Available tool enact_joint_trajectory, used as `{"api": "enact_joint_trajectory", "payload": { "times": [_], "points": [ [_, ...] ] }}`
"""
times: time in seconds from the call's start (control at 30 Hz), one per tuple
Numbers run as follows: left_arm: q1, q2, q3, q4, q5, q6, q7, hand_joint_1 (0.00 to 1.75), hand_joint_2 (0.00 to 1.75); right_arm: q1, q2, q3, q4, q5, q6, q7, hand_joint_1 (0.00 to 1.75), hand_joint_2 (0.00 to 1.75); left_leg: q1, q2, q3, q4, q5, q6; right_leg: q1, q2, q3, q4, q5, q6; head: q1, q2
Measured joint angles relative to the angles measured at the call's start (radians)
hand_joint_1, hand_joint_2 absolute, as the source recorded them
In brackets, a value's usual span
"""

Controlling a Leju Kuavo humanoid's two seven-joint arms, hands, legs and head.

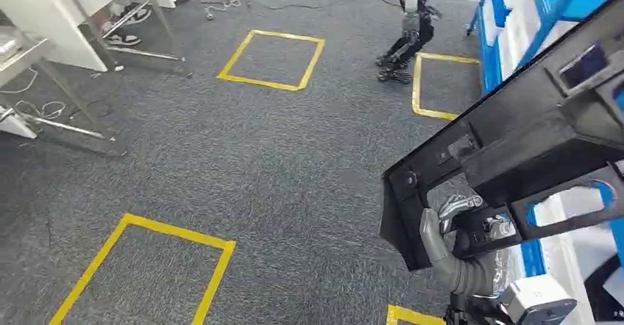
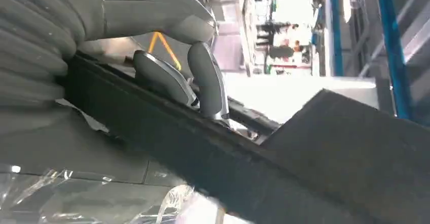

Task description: Take the parts from the cabinet and place them on the table.

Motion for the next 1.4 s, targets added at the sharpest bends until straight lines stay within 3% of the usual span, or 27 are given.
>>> {"api": "enact_joint_trajectory", "payload": {
  "times": [0.07, 0.13, 0.17, 0.23, 0.27, 0.3, 0.33, 0.43, 0.47, 0.5, 0.53, 0.6, 0.73, 0.77, 0.8, 0.87, 0.93, 0.97, 1.0, 1.03, 1.07, 1.13, 1.2, 1.27, 1.3, 1.33, 1.4],
  "points": [
    [-0.001, -0.005, 0.0, 0.0, -0.001, 0.003, 0.0, 0.0, 1.75, 0.014, -0.006, -0.001, 0.0, -0.009, 0.0, 0.0, 1.75, 1.75, 0.003, -0.027, 0.002, 0.0, 0.0, 0.002, -0.003, 0.034, -0.092, 0.166, -0.064, 0.006, 0.005, 0.0],
    [0.0, -0.009, 0.0, 0.0, 0.0, 0.002, 0.002, 0.0, 1.75, 0.022, -0.01, -0.001, 0.0, -0.013, 0.002, -0.002, 1.75, 1.75, 0.003, -0.056, 0.005, 0.001, -0.002, 0.003, -0.008, 0.035, -0.154, 0.252, -0.07, 0.012, 0.005, 0.0],
    [0.0, -0.01, 0.0, 0.0, 0.002, 0.0, 0.005, 0.0, 1.75, 0.023, -0.01, -0.001, 0.0, -0.017, 0.004, -0.002, 1.75, 1.75, 0.006, -0.073, 0.008, 0.001, -0.004, 0.001, -0.012, 0.035, -0.151, 0.225, -0.037, 0.015, 0.005, 0.0],
    [0.0, -0.012, 0.0, 0.0, 0.009, -0.002, 0.011, 0.0, 1.75, 0.024, -0.01, -0.001, 0.0, -0.019, 0.008, -0.003, 1.75, 1.75, 0.015, -0.107, 0.017, 0.008, -0.012, -0.011, -0.024, 0.048, -0.086, 0.062, 0.07, 0.028, 0.005, 0.0],
    [-0.001, -0.012, 0.001, 0.0, 0.013, -0.004, 0.012, 0.0, 1.75, 0.025, -0.01, -0.001, 0.0, -0.019, 0.008, -0.005, 1.75, 1.75, 0.017, -0.12, 0.015, 0.017, -0.021, -0.021, -0.036, 0.092, -0.051, -0.026, 0.103, 0.039, 0.006, 0.0],
    [-0.004, -0.011, 0.002, 0.0, 0.016, -0.004, 0.014, 0.0, 1.75, 0.026, -0.011, -0.001, 0.001, -0.02, 0.009, -0.005, 1.75, 1.75, 0.015, -0.131, 0.004, 0.027, -0.028, -0.03, -0.039, 0.139, -0.037, -0.038, 0.076, 0.041, 0.008, 0.0],
    [-0.006, -0.011, 0.002, 0.0, 0.017, -0.006, 0.016, 0.0, 1.75, 0.028, -0.011, -0.001, 0.001, -0.02, 0.011, -0.005, 1.75, 1.75, 0.018, -0.143, -0.003, 0.035, -0.028, -0.031, -0.038, 0.129, -0.042, -0.037, 0.079, 0.026, 0.008, 0.0],
    [-0.006, -0.01, 0.002, 0.001, 0.014, -0.007, 0.019, 0.0, 1.75, 0.025, -0.011, -0.001, 0.005, -0.024, 0.018, -0.005, 1.75, 1.75, 0.025, -0.181, -0.011, 0.029, -0.026, -0.04, -0.032, 0.082, -0.039, -0.038, 0.074, 0.002, 0.007, 0.0],
    [-0.006, -0.01, 0.002, 0.0, 0.013, -0.007, 0.02, 0.0, 1.75, 0.026, -0.011, -0.001, 0.005, -0.025, 0.018, -0.005, 1.75, 1.75, 0.024, -0.145, -0.009, 0.043, -0.035, -0.043, -0.03, 0.069, -0.033, -0.041, 0.073, -0.005, 0.007, 0.0],
    [-0.008, -0.009, 0.002, 0.0, 0.01, -0.007, 0.021, 0.0, 1.75, 0.028, -0.011, -0.001, 0.005, -0.026, 0.018, -0.005, 1.75, 1.75, 0.018, -0.086, -0.027, 0.087, -0.058, -0.047, -0.03, 0.059, -0.03, -0.041, 0.07, -0.01, 0.005, 0.0],
    [-0.013, -0.007, 0.003, 0.0, 0.008, -0.007, 0.021, 0.0, 1.75, 0.028, -0.011, -0.001, 0.005, -0.026, 0.018, -0.007, 1.75, 1.75, 0.018, -0.056, -0.065, 0.165, -0.094, -0.052, -0.026, 0.046, -0.029, -0.041, 0.068, -0.016, 0.006, 0.0],
    [-0.025, -0.005, 0.002, 0.0, 0.002, -0.005, 0.021, 0.0, 1.75, 0.031, -0.012, -0.001, 0.005, -0.028, 0.018, -0.007, 1.75, 1.75, 0.018, -0.043, -0.145, 0.333, -0.157, -0.055, -0.02, 0.016, -0.027, -0.041, 0.063, -0.023, 0.005, 0.0],
    [-0.028, -0.005, 0.002, 0.0, 0.0, -0.004, 0.019, 0.0, 1.75, 0.032, -0.012, -0.001, 0.006, -0.029, 0.019, -0.008, 1.75, 1.75, 0.017, -0.042, -0.158, 0.365, -0.155, -0.052, -0.016, 0.0, -0.024, -0.041, 0.059, -0.026, 0.005, 0.0],
    [-0.028, -0.005, 0.002, 0.0, 0.0, -0.004, 0.019, 0.0, 1.75, 0.032, -0.012, -0.001, 0.007, -0.029, 0.02, -0.008, 1.75, 1.75, 0.016, -0.042, -0.156, 0.362, -0.151, -0.051, -0.015, -0.003, -0.023, -0.041, 0.058, -0.026, 0.005, 0.0],
    [-0.008, -0.003, 0.001, 0.001, -0.002, -0.003, 0.015, 0.0, 1.75, 0.034, -0.012, -0.001, 0.009, -0.029, 0.021, -0.011, 1.75, 1.75, -0.014, 0.067, -0.014, 0.067, -0.02, -0.003, -0.001, -0.054, -0.001, -0.046, 0.045, -0.027, 0.005, 0.0],
    [-0.002, -0.002, 0.0, 0.002, -0.002, -0.008, 0.009, 0.0, 1.75, 0.035, -0.012, -0.002, 0.009, -0.029, 0.021, -0.013, 1.75, 1.75, -0.024, 0.062, -0.016, 0.038, -0.025, 0.01, 0.001, -0.081, -0.007, -0.045, 0.046, -0.019, 0.003, 0.0],
    [0.0, -0.002, 0.0, 0.002, -0.001, -0.008, 0.001, 0.0, 1.75, 0.033, -0.011, -0.002, 0.01, -0.031, 0.022, -0.013, 1.75, 1.75, -0.027, 0.03, -0.019, 0.022, -0.018, 0.023, -0.001, -0.117, 0.003, -0.059, 0.049, -0.009, 0.001, 0.0],
    [0.001, -0.005, 0.0, 0.001, -0.001, -0.009, 0.0, 0.0, 1.75, 0.033, -0.012, -0.002, 0.01, -0.032, 0.023, -0.013, 1.75, 1.75, -0.009, 0.012, 0.005, -0.011, 0.002, 0.019, 0.005, -0.115, 0.008, -0.061, 0.04, -0.004, 0.0, 0.0],
    [0.003, -0.006, 0.0, 0.002, -0.001, -0.012, -0.002, 0.0, 1.75, 0.033, -0.012, -0.003, 0.01, -0.032, 0.023, -0.012, 1.75, 1.75, -0.011, -0.001, 0.016, -0.025, 0.008, 0.015, -0.002, -0.041, 0.006, -0.038, 0.033, 0.001, 0.005, 0.0],
    [0.0, -0.006, 0.0, 0.002, -0.001, -0.015, -0.003, 0.0, 1.75, 0.032, -0.012, -0.003, 0.01, -0.031, 0.024, -0.013, 1.75, 1.75, -0.006, -0.01, 0.019, -0.027, 0.011, 0.016, -0.004, 0.009, -0.025, 0.026, 0.002, 0.004, 0.004, 0.0],
    [0.001, -0.006, 0.0, 0.002, -0.001, -0.015, -0.007, 0.0, 1.75, 0.035, -0.013, -0.003, 0.01, -0.031, 0.025, -0.014, 1.75, 1.75, -0.004, -0.023, 0.021, -0.026, 0.011, 0.016, -0.005, 0.03, -0.065, 0.104, -0.028, 0.008, 0.008, 0.0],
    [0.003, -0.011, 0.0, 0.002, -0.001, -0.017, -0.016, 0.0, 1.75, 0.039, -0.014, -0.003, 0.01, -0.031, 0.026, -0.014, 1.75, 1.75, -0.004, -0.053, 0.023, -0.026, 0.009, 0.015, -0.008, 0.037, -0.148, 0.234, -0.06, 0.018, 0.009, 0.0],
    [0.005, -0.012, 0.0, 0.002, -0.002, -0.02, -0.032, 0.0, 1.75, 0.039, -0.016, -0.003, 0.01, -0.031, 0.028, -0.014, 1.75, 1.75, 0.001, -0.085, 0.029, -0.024, 0.004, 0.009, -0.013, 0.038, -0.145, 0.18, 0.006, 0.025, 0.009, 0.0],
    [0.006, -0.015, 0.0, 0.002, -0.003, -0.021, -0.038, 0.0, 1.75, 0.039, -0.016, -0.003, 0.01, -0.031, 0.03, -0.014, 1.75, 1.75, 0.008, -0.116, 0.037, -0.014, -0.007, -0.005, -0.023, 0.062, -0.073, 0.006, 0.112, 0.033, 0.009, 0.0],
    [0.006, -0.015, 0.0, 0.002, -0.003, -0.022, -0.04, 0.0, 1.75, 0.04, -0.017, -0.003, 0.01, -0.031, 0.031, -0.014, 1.75, 1.75, 0.009, -0.125, 0.031, -0.006, -0.016, -0.012, -0.032, 0.117, -0.047, -0.049, 0.119, 0.037, 0.009, 0.0],
    [0.002, -0.015, 0.0, 0.002, -0.004, -0.022, -0.043, 0.0, 1.75, 0.038, -0.018, -0.003, 0.011, -0.032, 0.032, -0.013, 1.75, 1.75, 0.005, -0.137, 0.022, 0.009, -0.024, -0.019, -0.033, 0.131, -0.04, -0.067, 0.104, 0.029, 0.01, 0.0],
    [0.004, -0.015, 0.0, 0.002, -0.004, -0.023, -0.052, 0.0, 1.75, 0.038, -0.018, -0.003, 0.011, -0.032, 0.036, -0.013, 1.75, 1.75, 0.012, -0.158, 0.015, 0.003, -0.021, -0.024, -0.025, 0.108, -0.042, -0.059, 0.099, 0.012, 0.009, 0.0]
  ]
}}
